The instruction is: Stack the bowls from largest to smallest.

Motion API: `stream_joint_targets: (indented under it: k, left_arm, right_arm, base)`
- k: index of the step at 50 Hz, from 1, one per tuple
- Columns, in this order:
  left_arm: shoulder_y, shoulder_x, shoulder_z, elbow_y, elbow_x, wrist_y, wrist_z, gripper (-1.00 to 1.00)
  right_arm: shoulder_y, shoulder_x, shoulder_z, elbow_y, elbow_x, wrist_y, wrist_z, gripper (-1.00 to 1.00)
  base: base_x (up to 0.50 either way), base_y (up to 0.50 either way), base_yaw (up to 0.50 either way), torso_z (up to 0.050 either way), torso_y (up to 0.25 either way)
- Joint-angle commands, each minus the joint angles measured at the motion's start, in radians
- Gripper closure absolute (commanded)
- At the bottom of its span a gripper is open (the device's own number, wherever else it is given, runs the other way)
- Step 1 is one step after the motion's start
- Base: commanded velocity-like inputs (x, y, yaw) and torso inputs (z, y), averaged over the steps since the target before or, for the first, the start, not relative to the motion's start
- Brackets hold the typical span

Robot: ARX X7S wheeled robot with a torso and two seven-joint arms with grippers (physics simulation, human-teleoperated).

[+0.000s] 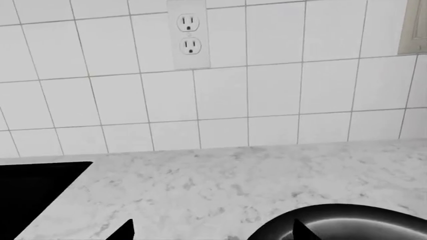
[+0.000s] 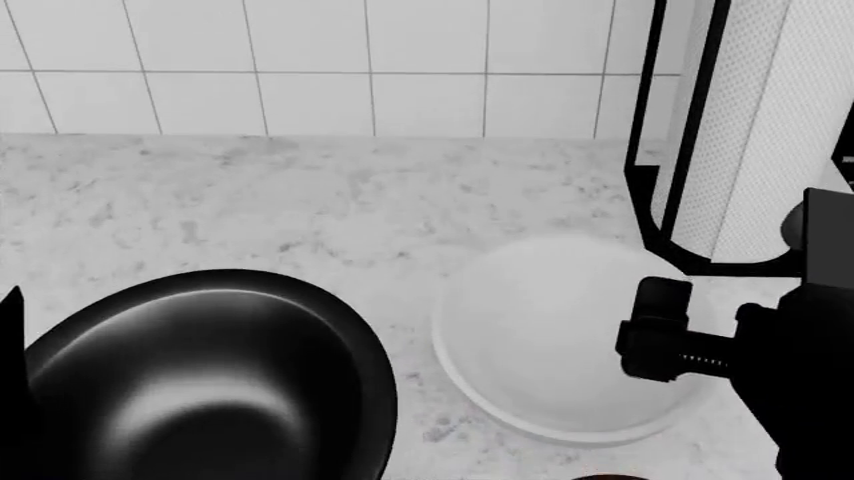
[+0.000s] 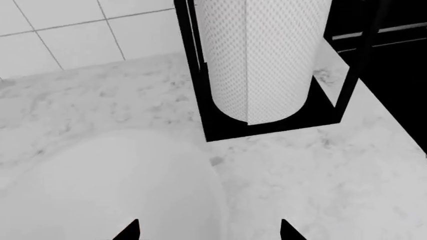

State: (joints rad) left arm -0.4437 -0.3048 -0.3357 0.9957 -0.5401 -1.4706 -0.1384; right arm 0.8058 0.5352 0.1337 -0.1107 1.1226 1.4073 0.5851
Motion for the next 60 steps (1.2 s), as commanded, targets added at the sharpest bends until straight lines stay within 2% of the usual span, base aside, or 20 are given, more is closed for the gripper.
stream_joint_targets:
  k: [1,15,25,40,41,60]
  left_arm:
    - [0.011,0.006,-0.017,-0.009,-0.004,0.026,0.012,-1.00]
    - [0.010,0.000,-0.022,-0.010,-0.027,0.024,-0.002,-1.00]
    - [0.015,-0.006,-0.021,-0.006,-0.046,0.025,-0.012,-1.00]
    - [0.035,-0.017,0.000,-0.026,-0.053,0.063,-0.028,-1.00]
    - [0.036,-0.018,0.001,-0.027,-0.054,0.064,-0.030,-1.00]
    - [0.024,-0.023,-0.013,-0.020,-0.087,0.047,-0.050,-1.00]
  right_arm:
    - [0.025,-0.009,-0.065,0.147,-0.071,-0.071,-0.086,-1.00]
    - [0.056,-0.014,-0.152,0.275,-0.138,-0.130,-0.156,-1.00]
    - [-0.001,-0.027,-0.205,0.331,-0.184,-0.198,-0.207,-1.00]
    - [0.001,-0.026,-0.213,0.294,-0.172,-0.213,-0.227,-1.00]
    - [0.001,-0.022,-0.213,0.280,-0.171,-0.215,-0.229,1.00]
    - [0.027,-0.007,-0.144,0.093,-0.080,-0.170,-0.167,1.00]
  base:
    - [0.00,0.00,0.00,0.000,0.000]
    - [0.00,0.00,0.00,0.000,0.000]
    - [0.00,0.00,0.00,0.000,0.000]
    - [0.00,0.00,0.00,0.000,0.000]
    - [0.00,0.00,0.00,0.000,0.000]
    - [0.00,0.00,0.00,0.000,0.000]
